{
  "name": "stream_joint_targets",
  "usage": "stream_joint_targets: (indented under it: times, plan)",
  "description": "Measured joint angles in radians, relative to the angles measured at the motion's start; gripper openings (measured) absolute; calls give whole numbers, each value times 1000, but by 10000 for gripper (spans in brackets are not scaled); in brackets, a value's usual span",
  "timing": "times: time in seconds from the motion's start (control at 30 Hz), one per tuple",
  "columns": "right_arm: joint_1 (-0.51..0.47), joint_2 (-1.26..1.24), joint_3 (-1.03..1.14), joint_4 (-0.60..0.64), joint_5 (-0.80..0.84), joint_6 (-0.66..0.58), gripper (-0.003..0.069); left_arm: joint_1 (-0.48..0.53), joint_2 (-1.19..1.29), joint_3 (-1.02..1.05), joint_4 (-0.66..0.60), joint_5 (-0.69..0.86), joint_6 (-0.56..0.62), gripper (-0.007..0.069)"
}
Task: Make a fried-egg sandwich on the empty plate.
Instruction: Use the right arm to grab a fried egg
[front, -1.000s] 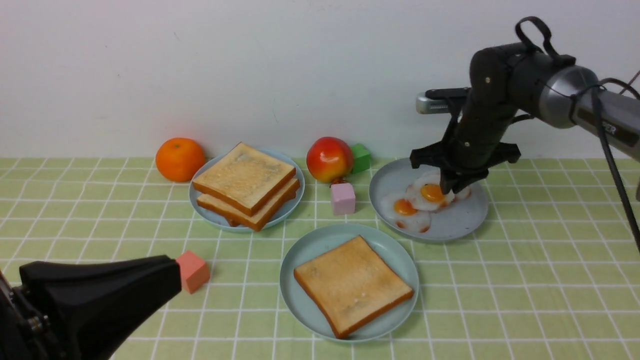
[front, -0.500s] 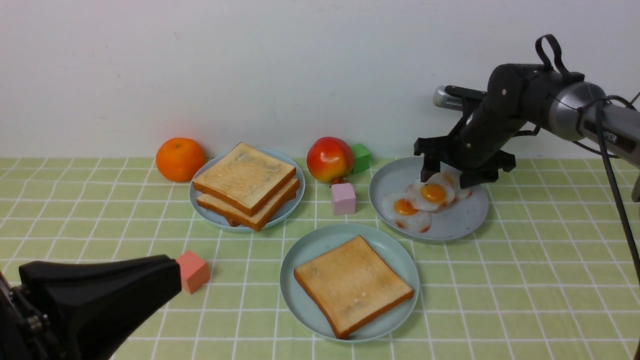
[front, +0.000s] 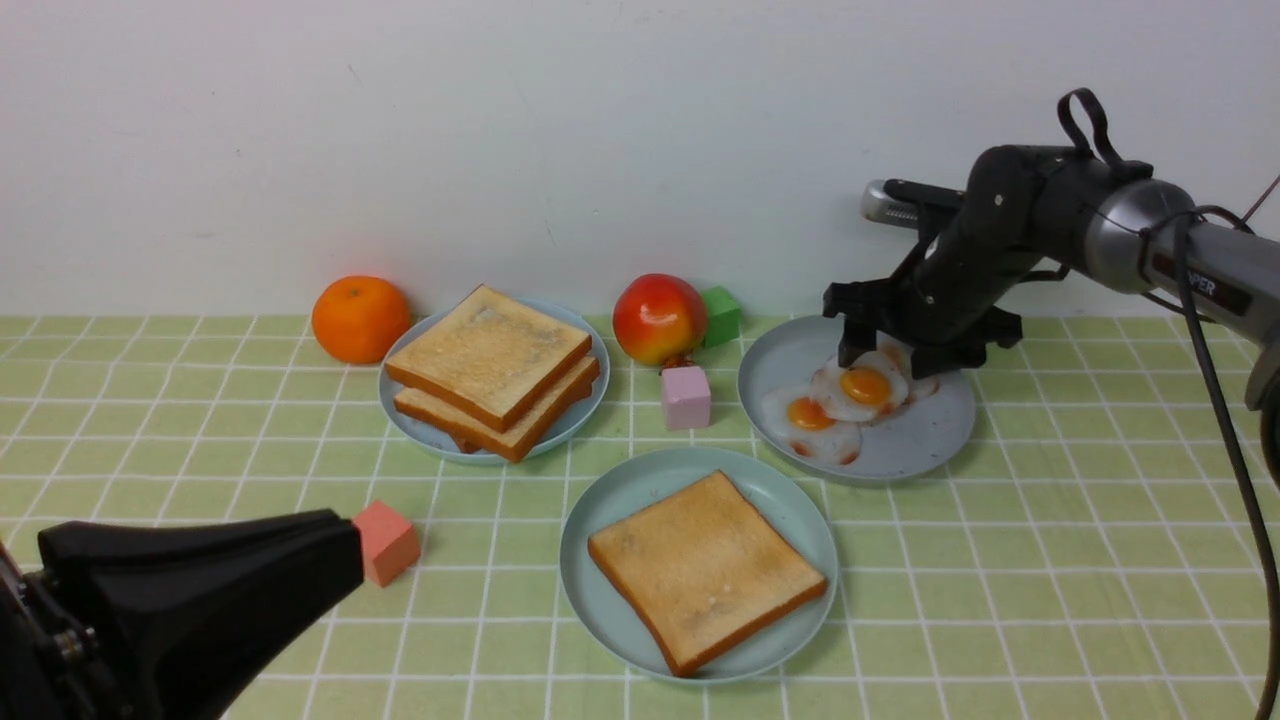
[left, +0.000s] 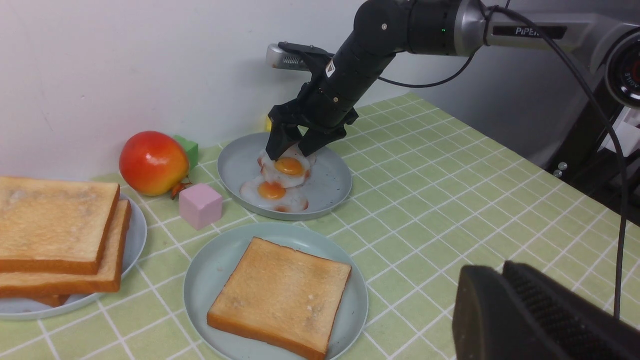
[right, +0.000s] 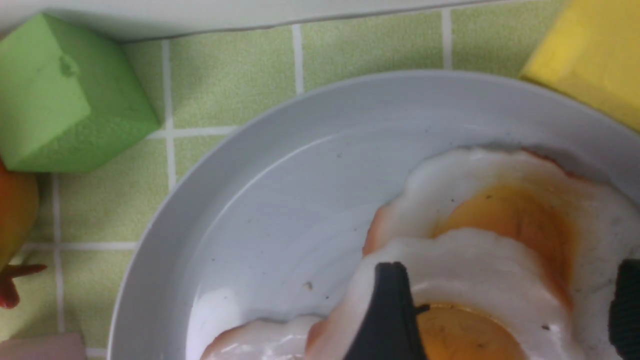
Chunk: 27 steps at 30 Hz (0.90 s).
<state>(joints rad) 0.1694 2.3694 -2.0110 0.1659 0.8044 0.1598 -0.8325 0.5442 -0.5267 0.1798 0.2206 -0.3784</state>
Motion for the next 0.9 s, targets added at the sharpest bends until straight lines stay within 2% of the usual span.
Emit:
stream_joint_targets:
  times: [0.23,0.27,0.3,0.37,0.4,0.43,0.47,0.57,0.77,0.9]
  plan:
    - [0,-5,0,7,29,-29,320,0,0,0,0,0,0,57]
    - [0,-8,0,7,41,-49,235,0,0,0,0,0,0,59]
    - [0,-8,0,7,62,-64,188,0,0,0,0,0,0,60]
    - [0,-15,0,6,84,-90,114,0,0,0,0,0,0,61]
    - [0,-16,0,7,88,-93,106,0,0,0,0,0,0,60]
    - [0,-24,1,7,113,-112,35,0,0,0,0,0,0,62]
    - [0,-27,2,7,121,-119,15,0,0,0,0,0,0,62]
    - [0,-51,2,6,153,-136,-11,0,0,0,0,0,0,62]
    - [0,-97,2,7,212,-160,-11,0,0,0,0,0,0,67]
    - [0,-115,2,-17,332,-227,-11,0,0,0,0,0,0,68]
